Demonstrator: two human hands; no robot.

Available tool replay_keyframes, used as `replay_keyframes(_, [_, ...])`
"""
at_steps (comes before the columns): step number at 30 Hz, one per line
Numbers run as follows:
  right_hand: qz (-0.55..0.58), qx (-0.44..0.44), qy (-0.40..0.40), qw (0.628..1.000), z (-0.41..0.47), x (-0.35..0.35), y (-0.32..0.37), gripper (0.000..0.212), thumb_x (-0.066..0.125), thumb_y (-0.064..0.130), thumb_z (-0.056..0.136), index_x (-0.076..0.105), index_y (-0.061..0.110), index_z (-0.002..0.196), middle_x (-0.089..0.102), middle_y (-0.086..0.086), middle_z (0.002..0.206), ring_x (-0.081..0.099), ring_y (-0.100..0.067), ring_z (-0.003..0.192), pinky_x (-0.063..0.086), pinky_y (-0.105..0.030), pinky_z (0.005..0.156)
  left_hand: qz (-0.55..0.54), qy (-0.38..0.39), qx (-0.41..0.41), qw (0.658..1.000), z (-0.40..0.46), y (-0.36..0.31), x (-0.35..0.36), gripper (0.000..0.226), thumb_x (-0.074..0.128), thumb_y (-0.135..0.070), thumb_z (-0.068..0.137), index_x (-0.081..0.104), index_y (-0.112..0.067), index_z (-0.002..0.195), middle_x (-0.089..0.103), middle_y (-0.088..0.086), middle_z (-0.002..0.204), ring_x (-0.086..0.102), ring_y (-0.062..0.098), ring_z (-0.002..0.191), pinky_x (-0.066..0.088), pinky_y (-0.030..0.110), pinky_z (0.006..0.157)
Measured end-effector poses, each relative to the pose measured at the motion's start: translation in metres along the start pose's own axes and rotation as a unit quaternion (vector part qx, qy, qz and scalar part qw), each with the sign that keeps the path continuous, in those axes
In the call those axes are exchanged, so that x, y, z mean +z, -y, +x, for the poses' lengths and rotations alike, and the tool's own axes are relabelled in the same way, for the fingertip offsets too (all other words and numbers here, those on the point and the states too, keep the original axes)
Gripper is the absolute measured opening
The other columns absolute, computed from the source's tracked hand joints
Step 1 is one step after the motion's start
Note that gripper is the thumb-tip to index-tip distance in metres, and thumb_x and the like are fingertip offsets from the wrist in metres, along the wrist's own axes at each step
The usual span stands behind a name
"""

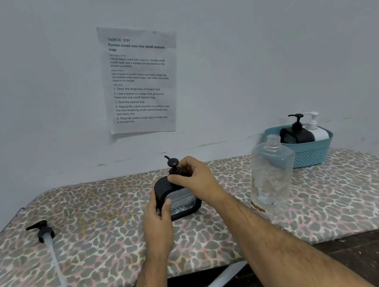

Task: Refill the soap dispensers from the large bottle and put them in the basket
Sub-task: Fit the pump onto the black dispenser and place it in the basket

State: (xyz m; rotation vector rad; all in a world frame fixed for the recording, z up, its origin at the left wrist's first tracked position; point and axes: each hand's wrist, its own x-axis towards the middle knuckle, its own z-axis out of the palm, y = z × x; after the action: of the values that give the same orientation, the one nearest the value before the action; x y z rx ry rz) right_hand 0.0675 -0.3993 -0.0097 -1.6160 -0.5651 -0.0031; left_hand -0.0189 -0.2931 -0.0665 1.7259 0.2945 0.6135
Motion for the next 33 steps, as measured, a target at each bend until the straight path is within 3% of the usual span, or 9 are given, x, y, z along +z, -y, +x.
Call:
replay_keyframes(4, [-0.005, -0.006, 0.008, 1.0, -0.0008, 0.0012, -0.0005, 0.015, 0.069, 0.022, 0.089, 0.067, 0.016, 0.103, 0.071, 0.002, 0.094, 0.068, -0.015, 0.091, 0.057, -0.032, 0.083, 0.003, -0.002, 0.0, 1.0, 0.0008, 0.0016, -0.0002, 0.053, 0.052, -0.028, 0.102, 0.036, -0.023, 0.153, 0.052, -0.004, 0.144, 0.049, 0.008, 0.124, 0.04, 0.024, 0.099])
replay_keyframes(7, [0.024, 0.003, 0.008, 1.0, -0.0005, -0.0003, 0.0012, 0.021, 0.061, 0.013, 0.093, 0.067, 0.019, 0.112, 0.071, 0.0, 0.107, 0.067, -0.012, 0.101, 0.055, -0.024, 0.088, 0.001, -0.003, -0.005, 1.0, 0.0002, 0.0001, 0.0003, 0.054, 0.052, -0.026, 0.102, 0.034, -0.022, 0.153, 0.051, -0.005, 0.142, 0.048, 0.005, 0.121, 0.039, 0.017, 0.094])
replay_keyframes(11, [0.03, 0.006, 0.004, 1.0, 0.0, -0.0009, -0.0006, 0.011, 0.065, 0.011, 0.092, 0.069, 0.011, 0.102, 0.073, -0.005, 0.098, 0.068, -0.012, 0.09, 0.054, -0.022, 0.079, -0.001, -0.001, -0.002, 1.0, -0.0007, -0.0022, 0.0008, 0.052, 0.052, -0.022, 0.102, 0.036, -0.022, 0.152, 0.052, -0.012, 0.13, 0.049, 0.003, 0.115, 0.035, -0.002, 0.077])
replay_keyframes(15, [0.029, 0.003, 0.0, 1.0, -0.0004, 0.0001, -0.0007, 0.011, 0.073, 0.018, 0.088, 0.064, 0.016, 0.095, 0.072, -0.003, 0.091, 0.069, -0.014, 0.086, 0.057, -0.029, 0.079, -0.002, -0.002, 0.005, 1.0, -0.0006, -0.001, 0.0007, 0.051, 0.052, -0.023, 0.102, 0.037, -0.022, 0.151, 0.053, -0.011, 0.134, 0.05, 0.004, 0.117, 0.037, 0.006, 0.085])
replay_keyframes(21, [0.023, 0.024, -0.003, 0.999, 0.0014, -0.0018, 0.0031, 0.022, 0.053, 0.008, 0.094, 0.071, 0.012, 0.105, 0.073, -0.003, 0.106, 0.066, -0.016, 0.103, 0.05, -0.025, 0.092, -0.004, -0.006, -0.002, 1.0, 0.0002, 0.0007, 0.001, 0.052, 0.052, -0.024, 0.102, 0.037, -0.021, 0.152, 0.053, -0.004, 0.142, 0.05, 0.006, 0.12, 0.037, 0.006, 0.084])
replay_keyframes(25, [0.028, 0.022, 0.002, 0.999, 0.0007, -0.0025, 0.0044, 0.014, 0.062, 0.006, 0.09, 0.067, 0.018, 0.097, 0.072, 0.0, 0.097, 0.067, -0.011, 0.091, 0.053, -0.022, 0.082, -0.005, -0.002, -0.002, 1.0, 0.0007, 0.0017, 0.001, 0.051, 0.052, -0.024, 0.102, 0.037, -0.022, 0.151, 0.054, -0.005, 0.14, 0.051, 0.004, 0.118, 0.037, 0.0, 0.078])
replay_keyframes(29, [0.024, 0.012, -0.001, 1.0, 0.0013, -0.0016, -0.0006, 0.021, 0.075, 0.013, 0.084, 0.062, 0.013, 0.102, 0.071, -0.006, 0.104, 0.068, -0.02, 0.099, 0.057, -0.032, 0.086, -0.008, -0.002, 0.0, 1.0, 0.002, 0.0037, 0.0005, 0.052, 0.052, -0.025, 0.102, 0.037, -0.022, 0.152, 0.054, -0.004, 0.142, 0.051, 0.006, 0.12, 0.036, 0.002, 0.081])
replay_keyframes(33, [0.059, 0.008, 0.003, 0.998, -0.0009, -0.0015, 0.0029, 0.021, 0.071, 0.013, 0.088, 0.062, 0.023, 0.104, 0.068, 0.001, 0.099, 0.068, -0.01, 0.094, 0.054, -0.024, 0.083, -0.009, -0.002, -0.001, 1.0, 0.0001, 0.0007, 0.0008, 0.051, 0.052, -0.023, 0.102, 0.037, -0.023, 0.151, 0.054, -0.01, 0.133, 0.051, 0.004, 0.116, 0.039, -0.002, 0.074])
